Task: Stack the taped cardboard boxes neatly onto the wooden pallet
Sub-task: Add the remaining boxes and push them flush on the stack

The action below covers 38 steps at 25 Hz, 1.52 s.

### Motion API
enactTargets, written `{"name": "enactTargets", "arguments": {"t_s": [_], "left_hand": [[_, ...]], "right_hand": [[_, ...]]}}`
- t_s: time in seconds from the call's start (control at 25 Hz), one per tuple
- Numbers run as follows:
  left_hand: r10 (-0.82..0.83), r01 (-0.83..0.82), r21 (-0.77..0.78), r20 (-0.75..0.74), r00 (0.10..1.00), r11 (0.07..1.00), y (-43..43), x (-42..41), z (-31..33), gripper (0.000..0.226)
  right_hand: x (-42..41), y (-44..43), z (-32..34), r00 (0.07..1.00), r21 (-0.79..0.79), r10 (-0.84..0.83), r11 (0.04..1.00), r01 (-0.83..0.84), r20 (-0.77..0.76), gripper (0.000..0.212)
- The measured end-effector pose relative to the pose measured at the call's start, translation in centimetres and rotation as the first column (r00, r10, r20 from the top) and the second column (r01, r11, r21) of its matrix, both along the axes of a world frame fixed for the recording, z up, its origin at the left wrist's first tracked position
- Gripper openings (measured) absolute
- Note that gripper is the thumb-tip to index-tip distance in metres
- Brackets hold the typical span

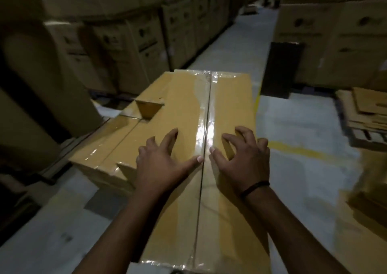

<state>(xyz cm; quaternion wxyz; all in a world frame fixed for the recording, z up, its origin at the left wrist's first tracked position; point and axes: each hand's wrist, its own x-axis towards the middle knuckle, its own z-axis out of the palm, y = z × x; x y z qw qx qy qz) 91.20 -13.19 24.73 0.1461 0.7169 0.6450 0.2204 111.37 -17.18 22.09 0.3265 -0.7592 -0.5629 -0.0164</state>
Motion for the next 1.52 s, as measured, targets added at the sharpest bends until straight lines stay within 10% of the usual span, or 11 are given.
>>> {"name": "enactTargets", "arguments": {"t_s": [0.68, 1.52], "left_hand": [[0.304, -0.296, -0.081, 0.117, 0.945, 0.952, 11.9, -41.8, -3.0, 0.105], [0.138, -0.127, -0.303, 0.015, 0.990, 0.944, 47.8, -49.8, -9.6, 0.103]], "right_hand": [[-40.6, 16.9, -2.6, 0.959, -0.075, 0.284, 0.957, -0.282, 0.019, 0.051], [-49.5, 49.6, -11.7, 0.986, -0.196, 0.100, 0.972, -0.126, -0.136, 0.039]]}}
